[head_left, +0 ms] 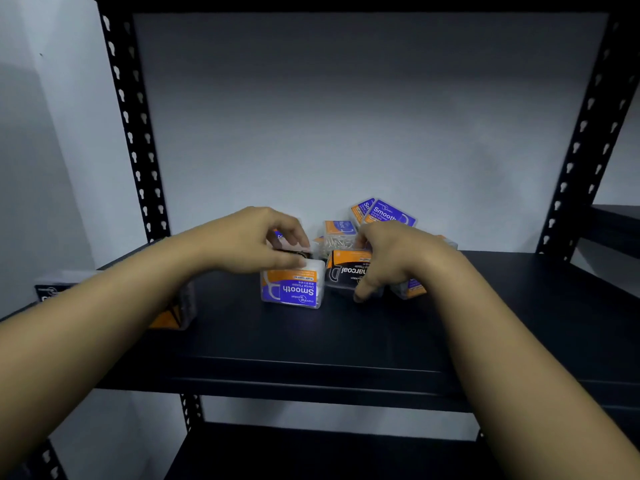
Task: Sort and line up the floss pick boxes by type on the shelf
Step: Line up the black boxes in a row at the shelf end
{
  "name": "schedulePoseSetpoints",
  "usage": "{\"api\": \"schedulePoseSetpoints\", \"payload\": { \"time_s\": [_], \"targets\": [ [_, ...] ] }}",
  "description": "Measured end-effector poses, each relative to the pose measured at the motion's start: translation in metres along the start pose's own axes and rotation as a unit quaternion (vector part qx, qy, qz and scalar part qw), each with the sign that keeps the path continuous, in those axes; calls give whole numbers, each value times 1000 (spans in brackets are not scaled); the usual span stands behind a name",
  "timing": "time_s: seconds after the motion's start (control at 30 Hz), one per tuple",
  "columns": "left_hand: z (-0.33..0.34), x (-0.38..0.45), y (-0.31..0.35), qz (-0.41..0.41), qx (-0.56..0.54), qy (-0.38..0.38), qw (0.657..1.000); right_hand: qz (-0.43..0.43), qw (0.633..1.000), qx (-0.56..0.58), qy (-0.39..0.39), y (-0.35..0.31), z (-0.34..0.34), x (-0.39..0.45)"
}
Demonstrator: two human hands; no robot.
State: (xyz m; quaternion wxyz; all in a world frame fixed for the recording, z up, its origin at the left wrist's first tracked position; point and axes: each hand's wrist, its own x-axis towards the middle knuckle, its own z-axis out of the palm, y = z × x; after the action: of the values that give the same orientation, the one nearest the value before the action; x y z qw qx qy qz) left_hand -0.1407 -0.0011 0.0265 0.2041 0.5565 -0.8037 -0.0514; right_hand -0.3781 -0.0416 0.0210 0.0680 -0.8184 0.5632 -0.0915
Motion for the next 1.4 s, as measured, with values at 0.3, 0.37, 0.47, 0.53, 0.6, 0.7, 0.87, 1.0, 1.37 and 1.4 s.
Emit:
{"api": "schedulePoseSetpoints", "payload": {
  "time_s": [0.3, 0.37, 0.47, 0.53, 0.6, 0.7, 0.87, 1.0, 1.37, 1.4],
  "targets": [
    [-4, 40, -3, 1, 54, -62, 997, -42, 981, 176, 73, 17, -7, 7],
    [-7, 46, -4, -12, 47, -98, 994, -41, 973, 205, 102, 17, -8, 11],
    [-8, 53, -10, -17, 81, -120, 989, -38, 957, 253, 138, 16, -8, 15],
    [-7, 56, -14, -20, 87, -125, 988, -40, 954, 263, 137, 16, -7, 16],
    [-6, 60, -19, -20, 85, -123, 989, -46, 961, 239, 129, 14, -4, 16],
    [-3, 67, -23, -24, 97, -122, 987, -60, 969, 205, 124, 8, 2, 16],
    [5, 78, -27, -27, 105, -150, 983, -87, 980, 139, 117, 5, 6, 15],
    [7, 78, -31, -19, 85, -159, 983, -92, 989, 78, 82, 4, 10, 14],
    [-34, 58, -27, 20, 52, -87, 995, -111, 992, 30, 58, -1, 6, 11],
    [-44, 54, -27, 19, 53, -83, 995, -111, 990, 39, 73, -2, 4, 11]
  ]
}}
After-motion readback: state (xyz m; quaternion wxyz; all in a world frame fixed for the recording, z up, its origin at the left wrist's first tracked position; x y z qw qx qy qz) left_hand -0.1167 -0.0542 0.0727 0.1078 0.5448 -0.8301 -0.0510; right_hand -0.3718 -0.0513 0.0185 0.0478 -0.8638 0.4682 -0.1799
